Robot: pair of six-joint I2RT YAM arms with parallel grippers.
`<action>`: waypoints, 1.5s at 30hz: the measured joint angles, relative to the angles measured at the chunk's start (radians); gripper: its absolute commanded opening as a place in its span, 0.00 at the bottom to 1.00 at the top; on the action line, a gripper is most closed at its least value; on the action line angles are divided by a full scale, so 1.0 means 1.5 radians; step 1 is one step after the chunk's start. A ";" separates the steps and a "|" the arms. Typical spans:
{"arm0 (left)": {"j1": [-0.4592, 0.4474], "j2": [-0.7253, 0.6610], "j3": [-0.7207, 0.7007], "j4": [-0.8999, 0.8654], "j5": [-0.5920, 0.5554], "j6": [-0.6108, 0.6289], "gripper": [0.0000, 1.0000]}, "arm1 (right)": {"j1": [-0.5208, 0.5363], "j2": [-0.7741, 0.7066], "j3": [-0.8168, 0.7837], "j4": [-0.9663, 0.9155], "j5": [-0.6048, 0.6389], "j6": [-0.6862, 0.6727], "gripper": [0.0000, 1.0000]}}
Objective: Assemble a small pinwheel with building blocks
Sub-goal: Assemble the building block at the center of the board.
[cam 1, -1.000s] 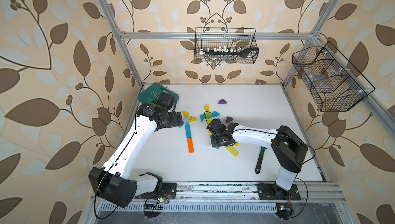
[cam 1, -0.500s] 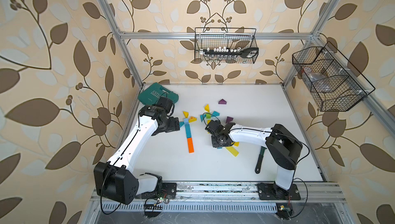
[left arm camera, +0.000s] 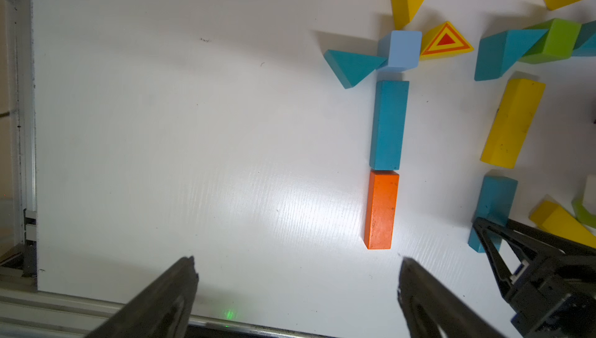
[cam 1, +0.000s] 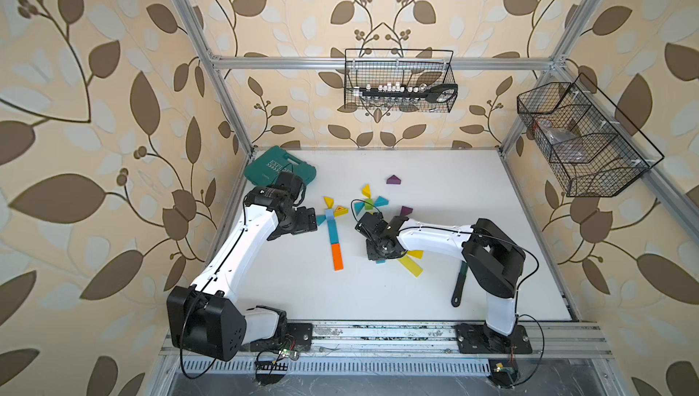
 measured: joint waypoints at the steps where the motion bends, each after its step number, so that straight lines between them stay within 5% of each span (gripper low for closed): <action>1: 0.002 0.000 -0.001 0.000 0.002 0.000 0.99 | -0.001 0.003 0.004 0.000 0.000 0.000 0.31; 25: 0.022 0.028 -0.004 0.001 0.030 0.008 0.99 | -0.017 0.022 0.028 0.014 -0.003 -0.001 0.33; 32: 0.022 0.033 -0.005 0.001 0.032 0.012 0.99 | -0.017 0.022 0.028 0.014 -0.005 -0.008 0.38; 35: 0.026 0.035 -0.005 0.001 0.037 0.013 0.99 | -0.017 0.023 0.028 0.014 -0.005 -0.006 0.48; 45: 0.026 0.042 -0.005 0.001 0.042 0.013 0.99 | -0.017 -0.004 0.032 -0.033 0.003 -0.012 0.50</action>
